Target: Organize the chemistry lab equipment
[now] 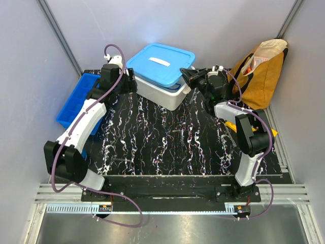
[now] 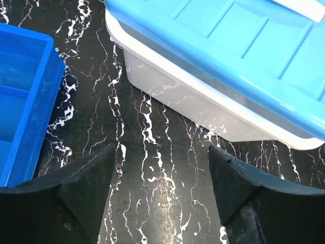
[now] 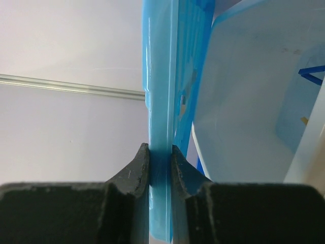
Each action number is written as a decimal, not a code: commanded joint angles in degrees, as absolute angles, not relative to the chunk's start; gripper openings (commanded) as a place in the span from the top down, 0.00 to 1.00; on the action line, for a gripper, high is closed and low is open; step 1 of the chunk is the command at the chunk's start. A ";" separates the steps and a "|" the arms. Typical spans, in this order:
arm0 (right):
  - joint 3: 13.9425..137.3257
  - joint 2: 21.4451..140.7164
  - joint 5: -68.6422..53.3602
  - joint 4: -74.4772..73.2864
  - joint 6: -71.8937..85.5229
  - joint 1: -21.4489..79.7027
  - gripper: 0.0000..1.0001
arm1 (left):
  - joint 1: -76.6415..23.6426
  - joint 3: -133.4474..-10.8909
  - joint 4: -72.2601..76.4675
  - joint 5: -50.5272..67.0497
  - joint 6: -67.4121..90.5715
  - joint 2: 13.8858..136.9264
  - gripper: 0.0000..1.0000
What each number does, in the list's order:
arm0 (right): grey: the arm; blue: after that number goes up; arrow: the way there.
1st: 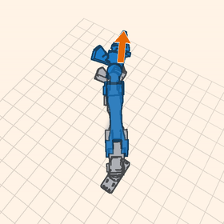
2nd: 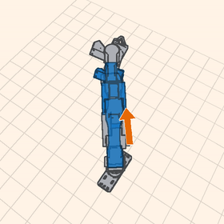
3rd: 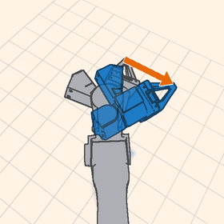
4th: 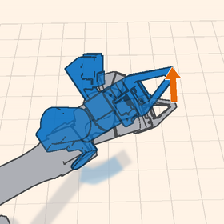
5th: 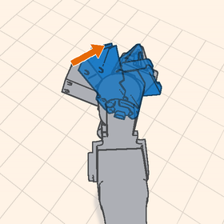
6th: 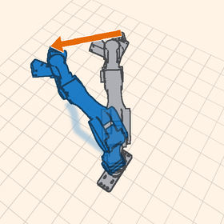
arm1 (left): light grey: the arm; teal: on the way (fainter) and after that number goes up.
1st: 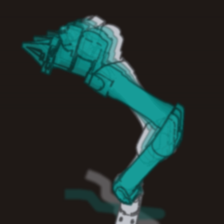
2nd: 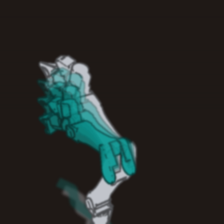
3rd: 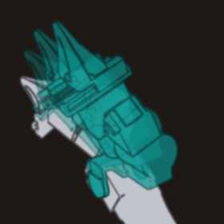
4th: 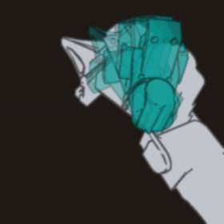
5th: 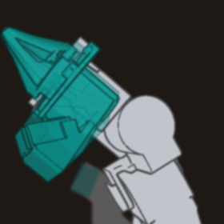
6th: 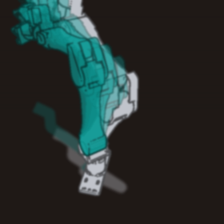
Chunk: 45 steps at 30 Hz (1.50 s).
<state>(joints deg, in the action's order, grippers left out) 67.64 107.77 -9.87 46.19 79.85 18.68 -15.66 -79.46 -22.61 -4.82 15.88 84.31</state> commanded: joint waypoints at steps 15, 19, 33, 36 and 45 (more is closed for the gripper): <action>71.02 112.33 -25.49 48.69 85.87 15.47 1.00 | -14.06 -90.87 -21.97 -7.12 13.80 92.54 0.24; 69.35 110.48 -24.35 47.99 83.76 15.12 1.00 | -13.98 -93.86 -21.71 -5.45 13.80 95.35 0.24; 66.18 104.86 -21.80 41.85 79.99 12.66 0.86 | -14.06 -100.19 -20.21 2.99 13.97 105.38 0.25; 67.06 103.28 -21.88 36.05 77.96 12.57 0.83 | -14.06 -100.98 -20.56 2.99 13.89 106.43 0.25; 66.27 102.92 -23.11 31.82 78.66 12.48 0.64 | -14.15 -101.86 -20.13 2.20 13.88 104.41 0.26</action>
<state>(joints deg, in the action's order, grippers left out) 66.08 105.47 -22.09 34.35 79.44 12.80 -14.24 -98.54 -23.03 1.32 13.93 106.67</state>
